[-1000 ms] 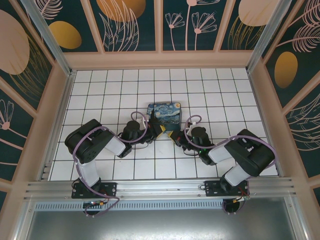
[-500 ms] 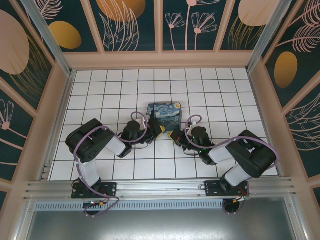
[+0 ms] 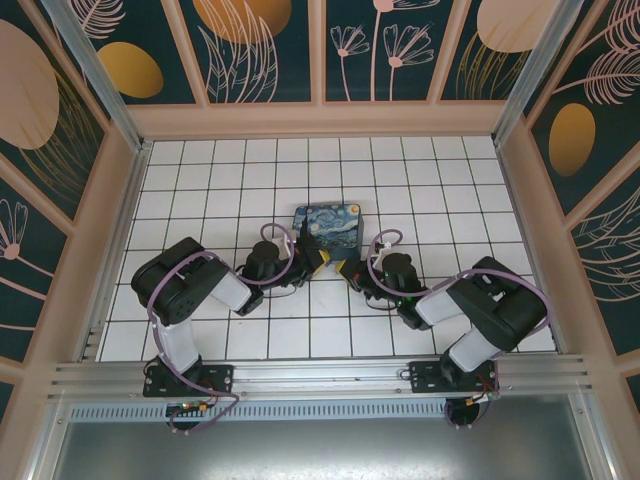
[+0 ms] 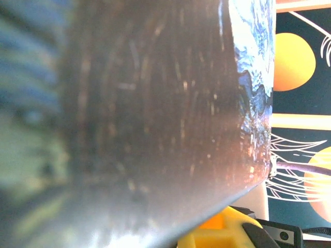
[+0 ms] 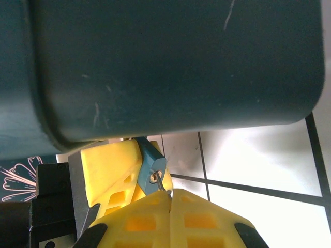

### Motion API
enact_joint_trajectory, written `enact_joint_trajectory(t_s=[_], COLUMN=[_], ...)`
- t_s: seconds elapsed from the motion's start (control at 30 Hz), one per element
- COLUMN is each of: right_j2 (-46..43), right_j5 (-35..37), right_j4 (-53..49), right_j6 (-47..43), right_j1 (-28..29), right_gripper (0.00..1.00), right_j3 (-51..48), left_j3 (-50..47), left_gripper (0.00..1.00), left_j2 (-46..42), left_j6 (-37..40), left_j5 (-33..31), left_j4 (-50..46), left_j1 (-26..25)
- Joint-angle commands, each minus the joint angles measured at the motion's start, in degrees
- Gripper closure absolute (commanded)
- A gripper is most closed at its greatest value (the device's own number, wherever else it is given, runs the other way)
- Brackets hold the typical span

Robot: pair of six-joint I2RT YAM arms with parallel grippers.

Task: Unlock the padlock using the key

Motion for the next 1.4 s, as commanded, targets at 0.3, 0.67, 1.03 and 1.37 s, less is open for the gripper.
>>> enact_joint_trajectory(t_s=[0.3,0.67,1.03,1.37], right_j2=[2.11,2.94,8.75,14.38], right_j5=[2.14,-0.31,-0.35,-4.34], right_j4=[9.69,11.26,22.69,29.10], right_j6=[-6.60,-11.25,0.26,4.58], right_j1=[0.00,0.72,1.54,-0.32], right_gripper=[1.00,1.00,1.00,1.00], right_j3=[1.26,5.31,6.35,7.75], left_j3=[1.17,1.20,0.41,-0.36], left_gripper=[1.00,1.00,1.00,1.00], left_j2=[-0.12,-0.47,-0.48,0.00], left_j6=[-5.09,-7.94,-10.44,-10.91], left_j5=[3.78,3.42,2.86,3.25], left_j4=[6.74,8.22,10.80,11.80], left_j1=[-0.13,-0.16,-0.42,-0.43])
